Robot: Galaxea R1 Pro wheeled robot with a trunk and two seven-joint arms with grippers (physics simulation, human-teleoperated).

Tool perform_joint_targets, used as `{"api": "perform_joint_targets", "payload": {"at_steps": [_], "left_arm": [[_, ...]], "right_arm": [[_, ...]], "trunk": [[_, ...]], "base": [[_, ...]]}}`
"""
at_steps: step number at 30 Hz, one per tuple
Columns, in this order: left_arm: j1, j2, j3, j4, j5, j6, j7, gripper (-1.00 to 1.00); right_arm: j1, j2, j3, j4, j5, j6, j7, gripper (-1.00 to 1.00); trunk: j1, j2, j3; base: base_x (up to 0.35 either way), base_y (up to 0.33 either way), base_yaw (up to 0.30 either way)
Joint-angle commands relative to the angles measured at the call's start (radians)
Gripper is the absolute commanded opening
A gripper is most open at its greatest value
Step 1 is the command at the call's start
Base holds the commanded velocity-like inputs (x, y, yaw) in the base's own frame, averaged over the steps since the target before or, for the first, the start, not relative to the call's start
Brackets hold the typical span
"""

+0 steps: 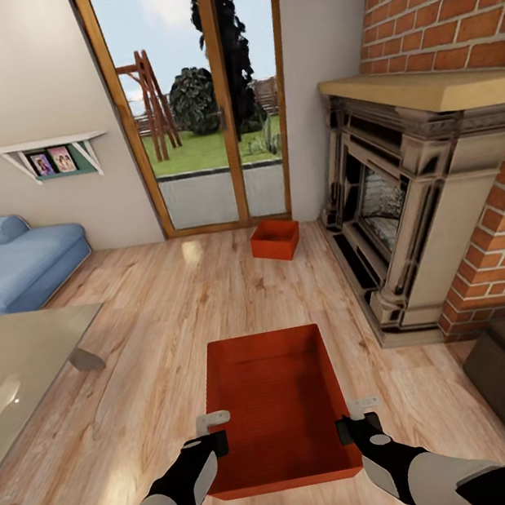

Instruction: Move the two storage containers from the living room to the garage. In the garage, place one container on the floor and stack the other container on top of it (either order is fine).

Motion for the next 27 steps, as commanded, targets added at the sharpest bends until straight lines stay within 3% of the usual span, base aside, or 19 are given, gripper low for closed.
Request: {"api": "perform_joint_targets", "payload": {"at_steps": [1,27], "left_arm": [[-0.001,0.000,0.030,-0.006,-0.024,-0.054,0.019,-1.00],[-0.001,0.000,0.030,-0.007,-0.024,-0.054,0.019,-1.00]], "right_arm": [[0.000,0.001,-0.019,0.003,-0.003,-0.003,-0.003,-1.00],[0.000,0.000,-0.019,0.004,-0.003,-0.003,-0.003,-1.00]], "trunk": [[0.000,-0.001,0.000],[0.000,-0.001,0.042]], "base": [[0.000,0.000,0.000],[0.000,0.000,0.000]]}}
